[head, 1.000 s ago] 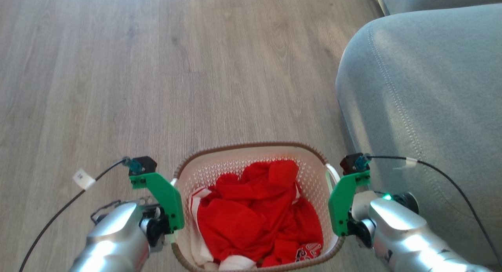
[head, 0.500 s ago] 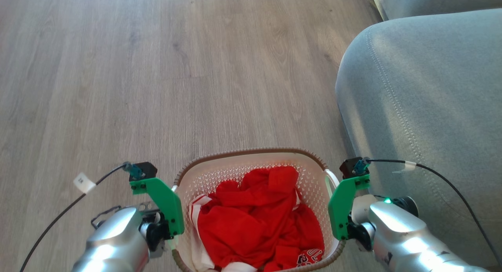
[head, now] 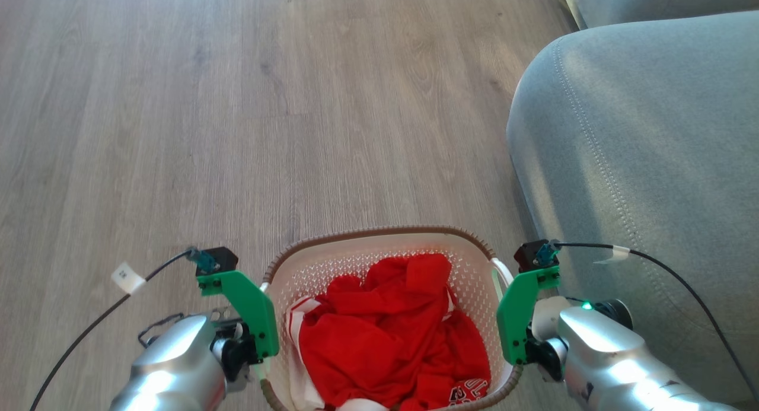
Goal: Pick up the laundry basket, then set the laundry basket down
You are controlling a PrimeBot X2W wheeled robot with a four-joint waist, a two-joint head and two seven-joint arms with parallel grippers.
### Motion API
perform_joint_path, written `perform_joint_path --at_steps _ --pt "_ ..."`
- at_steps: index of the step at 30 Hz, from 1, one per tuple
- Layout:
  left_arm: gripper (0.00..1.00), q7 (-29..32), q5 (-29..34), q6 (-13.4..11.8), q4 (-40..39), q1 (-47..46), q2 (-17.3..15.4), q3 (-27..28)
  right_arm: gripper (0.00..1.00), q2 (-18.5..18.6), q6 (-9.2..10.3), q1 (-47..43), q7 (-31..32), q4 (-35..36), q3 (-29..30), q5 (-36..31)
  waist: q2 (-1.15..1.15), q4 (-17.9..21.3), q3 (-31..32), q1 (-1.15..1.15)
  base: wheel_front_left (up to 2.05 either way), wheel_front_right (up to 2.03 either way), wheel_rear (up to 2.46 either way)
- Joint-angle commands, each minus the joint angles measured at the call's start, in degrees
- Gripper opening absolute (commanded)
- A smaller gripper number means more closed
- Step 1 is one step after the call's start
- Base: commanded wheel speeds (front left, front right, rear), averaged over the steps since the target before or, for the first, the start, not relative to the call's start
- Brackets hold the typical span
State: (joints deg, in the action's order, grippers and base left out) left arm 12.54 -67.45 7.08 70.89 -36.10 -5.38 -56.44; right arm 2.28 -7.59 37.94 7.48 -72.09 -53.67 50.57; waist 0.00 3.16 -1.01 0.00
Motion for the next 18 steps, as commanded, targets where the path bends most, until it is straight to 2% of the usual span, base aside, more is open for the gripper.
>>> perform_joint_path --at_steps 1,18 --pt "0.00 -0.73 -0.42 0.41 -0.62 -2.71 -2.48 1.44 0.00 0.60 0.10 0.90 -0.74 -0.19 -0.59 0.04 0.00 -0.03 -0.04 0.00 0.00 0.00 0.00" --pt "0.00 -2.15 -1.33 0.41 -0.43 -3.35 -2.63 0.21 0.00 0.60 0.10 1.77 -1.67 -0.65 -2.51 1.40 0.00 -0.15 -0.69 0.00 0.00 0.00 0.00"
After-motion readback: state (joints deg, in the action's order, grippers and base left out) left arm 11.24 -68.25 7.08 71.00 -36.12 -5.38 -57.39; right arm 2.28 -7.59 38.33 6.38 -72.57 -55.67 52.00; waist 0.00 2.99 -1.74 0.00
